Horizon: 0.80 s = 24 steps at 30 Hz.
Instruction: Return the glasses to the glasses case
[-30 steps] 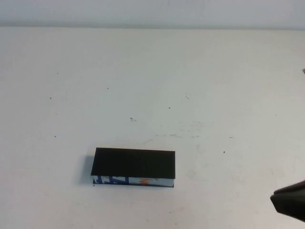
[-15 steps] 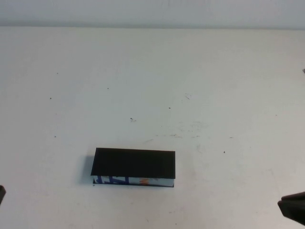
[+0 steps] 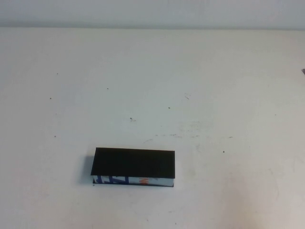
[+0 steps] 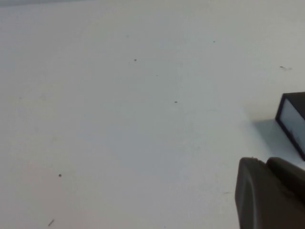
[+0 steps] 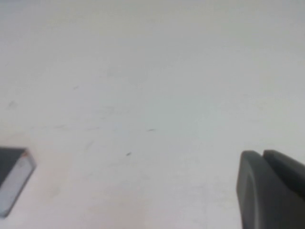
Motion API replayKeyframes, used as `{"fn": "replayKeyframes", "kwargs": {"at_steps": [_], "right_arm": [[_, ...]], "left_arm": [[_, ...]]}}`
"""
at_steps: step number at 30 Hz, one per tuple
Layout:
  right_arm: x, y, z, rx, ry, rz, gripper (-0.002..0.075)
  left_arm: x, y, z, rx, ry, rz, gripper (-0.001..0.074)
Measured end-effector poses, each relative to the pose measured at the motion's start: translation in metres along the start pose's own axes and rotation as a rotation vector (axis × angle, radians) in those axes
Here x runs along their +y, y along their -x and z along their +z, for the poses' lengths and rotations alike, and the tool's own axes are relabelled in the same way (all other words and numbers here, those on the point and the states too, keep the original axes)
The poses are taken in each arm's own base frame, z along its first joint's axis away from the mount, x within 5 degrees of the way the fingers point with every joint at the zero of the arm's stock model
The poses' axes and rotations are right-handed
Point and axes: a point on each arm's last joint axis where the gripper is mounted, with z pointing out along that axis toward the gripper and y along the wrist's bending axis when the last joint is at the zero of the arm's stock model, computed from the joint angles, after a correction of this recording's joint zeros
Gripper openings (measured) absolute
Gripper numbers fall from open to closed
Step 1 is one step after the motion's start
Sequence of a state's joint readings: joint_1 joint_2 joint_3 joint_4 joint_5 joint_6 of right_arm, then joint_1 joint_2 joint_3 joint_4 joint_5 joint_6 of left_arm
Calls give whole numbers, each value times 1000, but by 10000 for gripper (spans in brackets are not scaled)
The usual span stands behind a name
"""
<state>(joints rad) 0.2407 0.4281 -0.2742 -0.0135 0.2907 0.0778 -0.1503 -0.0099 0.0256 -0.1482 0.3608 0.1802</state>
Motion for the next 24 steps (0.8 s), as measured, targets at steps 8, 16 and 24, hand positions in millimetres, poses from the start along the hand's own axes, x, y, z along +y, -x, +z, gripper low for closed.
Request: {"fn": "replayKeyframes", "kwargs": {"at_steps": [8, 16, 24], "right_arm": [[-24, -67, -12, -235, -199, 131, -13], [-23, -83, -14, -119, -199, 77, -13], [-23, -83, -14, -112, -200, 52, -13]], "left_arm": [[6, -1, 0, 13, 66, -80, 1], [6, -2, 0, 14, 69, -82, 1], [6, -2, 0, 14, 69, -84, 1]]}}
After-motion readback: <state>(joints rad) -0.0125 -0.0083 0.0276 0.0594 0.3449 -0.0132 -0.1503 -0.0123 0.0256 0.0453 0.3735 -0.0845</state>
